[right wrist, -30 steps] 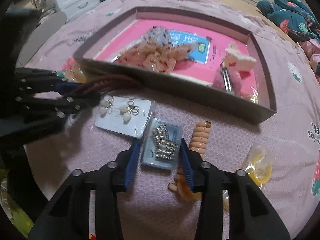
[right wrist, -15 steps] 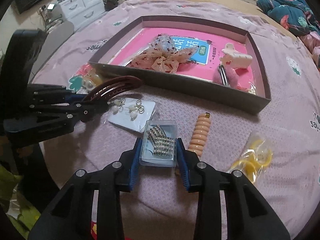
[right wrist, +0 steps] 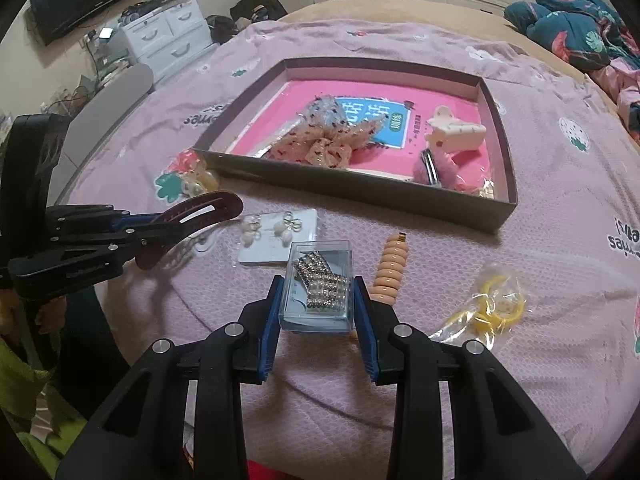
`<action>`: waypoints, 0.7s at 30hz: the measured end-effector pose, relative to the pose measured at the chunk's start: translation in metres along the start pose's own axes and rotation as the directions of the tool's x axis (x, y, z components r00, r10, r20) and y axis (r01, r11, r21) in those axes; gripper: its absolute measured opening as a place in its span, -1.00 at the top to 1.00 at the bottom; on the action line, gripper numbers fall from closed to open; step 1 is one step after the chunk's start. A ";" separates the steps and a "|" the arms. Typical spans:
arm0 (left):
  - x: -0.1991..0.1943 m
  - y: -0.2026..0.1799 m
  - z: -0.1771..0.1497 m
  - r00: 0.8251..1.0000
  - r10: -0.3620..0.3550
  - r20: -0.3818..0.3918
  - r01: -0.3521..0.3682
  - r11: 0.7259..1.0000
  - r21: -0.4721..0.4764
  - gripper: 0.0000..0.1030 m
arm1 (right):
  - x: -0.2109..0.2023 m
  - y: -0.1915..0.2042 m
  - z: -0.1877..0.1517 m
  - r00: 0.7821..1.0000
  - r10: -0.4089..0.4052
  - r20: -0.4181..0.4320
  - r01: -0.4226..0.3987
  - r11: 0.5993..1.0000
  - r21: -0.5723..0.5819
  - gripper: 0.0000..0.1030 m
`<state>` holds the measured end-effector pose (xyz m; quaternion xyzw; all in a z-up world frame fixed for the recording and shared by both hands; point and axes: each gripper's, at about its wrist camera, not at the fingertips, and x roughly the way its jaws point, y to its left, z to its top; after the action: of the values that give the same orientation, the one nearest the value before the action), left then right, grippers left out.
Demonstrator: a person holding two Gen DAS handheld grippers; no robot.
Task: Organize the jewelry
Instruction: 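Carry the maroon clip and silver clip card into the tray and open both grippers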
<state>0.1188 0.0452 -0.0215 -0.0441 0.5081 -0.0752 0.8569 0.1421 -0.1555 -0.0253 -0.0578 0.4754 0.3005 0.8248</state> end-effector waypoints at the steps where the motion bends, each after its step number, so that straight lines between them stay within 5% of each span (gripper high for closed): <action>1: -0.002 0.001 -0.001 1.000 0.004 0.002 -0.004 1.000 -0.007 0.85 | -0.002 0.002 0.000 1.000 0.005 0.003 -0.005 1.000 -0.003 0.37; 21: -0.056 0.010 0.005 0.993 0.036 0.111 -0.030 0.998 -0.058 0.85 | -0.019 0.042 0.020 0.995 0.088 0.052 -0.083 0.993 -0.086 0.38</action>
<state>0.0979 0.0650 0.0281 -0.0638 0.4617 -0.0441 0.8836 0.1266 -0.1218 0.0092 -0.0633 0.4415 0.3566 0.8209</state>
